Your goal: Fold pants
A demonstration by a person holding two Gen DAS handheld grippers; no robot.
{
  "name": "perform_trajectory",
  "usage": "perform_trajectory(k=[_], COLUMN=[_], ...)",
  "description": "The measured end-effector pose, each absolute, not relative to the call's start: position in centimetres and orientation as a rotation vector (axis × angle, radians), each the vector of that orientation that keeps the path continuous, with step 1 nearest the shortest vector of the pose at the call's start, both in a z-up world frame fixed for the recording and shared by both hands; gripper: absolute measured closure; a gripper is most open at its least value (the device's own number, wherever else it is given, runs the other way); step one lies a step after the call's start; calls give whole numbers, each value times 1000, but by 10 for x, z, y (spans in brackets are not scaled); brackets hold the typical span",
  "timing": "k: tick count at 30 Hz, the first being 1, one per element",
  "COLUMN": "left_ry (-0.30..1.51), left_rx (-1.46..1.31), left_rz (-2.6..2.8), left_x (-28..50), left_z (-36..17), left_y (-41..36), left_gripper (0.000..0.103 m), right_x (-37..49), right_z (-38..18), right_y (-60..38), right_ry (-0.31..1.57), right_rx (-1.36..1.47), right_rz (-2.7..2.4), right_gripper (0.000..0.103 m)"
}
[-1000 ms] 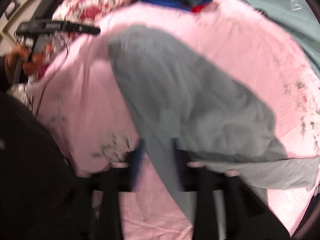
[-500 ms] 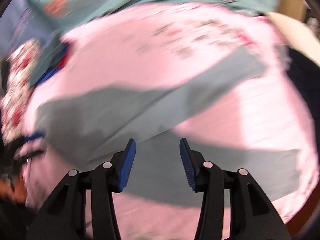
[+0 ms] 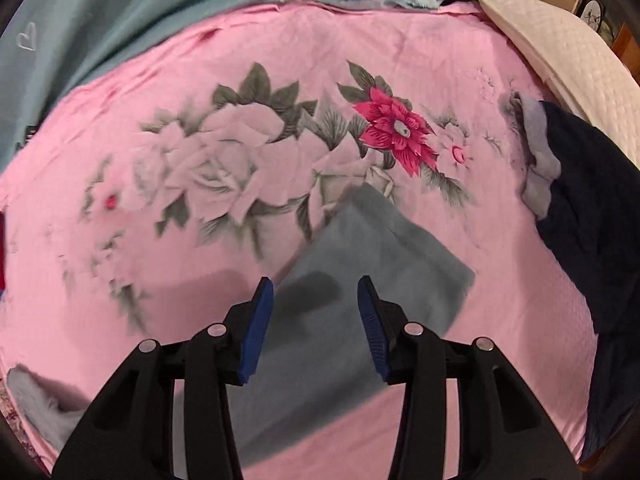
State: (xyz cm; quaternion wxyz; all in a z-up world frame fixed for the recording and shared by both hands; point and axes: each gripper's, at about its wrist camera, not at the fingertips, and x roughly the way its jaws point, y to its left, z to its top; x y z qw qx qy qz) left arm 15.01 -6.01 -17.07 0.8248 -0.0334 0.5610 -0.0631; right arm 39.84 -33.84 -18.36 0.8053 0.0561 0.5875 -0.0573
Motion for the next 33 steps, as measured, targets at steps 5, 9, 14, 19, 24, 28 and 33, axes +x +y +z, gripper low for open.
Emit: perform_trajectory(k=[5,9,14,19,24,28,33], left_ry=[1168,1108,1153,1188,1182,1116,1125], left_rx=[-55,30,131,228,200,246,306], left_rz=[-94,-151,-342,-440,-501,-547,-584], left_x=[150,170,194,204,201,176,147], left_z=[-163,-169,-195,-212,-198,-177,-184], left_y=[-68,-77,-91,-97,-87,-92,-97], left_gripper=[14,14,45,63,95,96,96], right_x=[390,355,303,261,217,168,93], right_z=[-183,-148,-104,-88,-73,-59,-87], right_y=[-342,-363,-389,-403,-419,-439,-463], right_ry=[1234,1149,1070,1027,961,872,823], right_rx=[117,261,337,372,460,537,624], right_rz=[-26,58,106,82,72,85,63], right_gripper=[102,102,102,102,102,102,102])
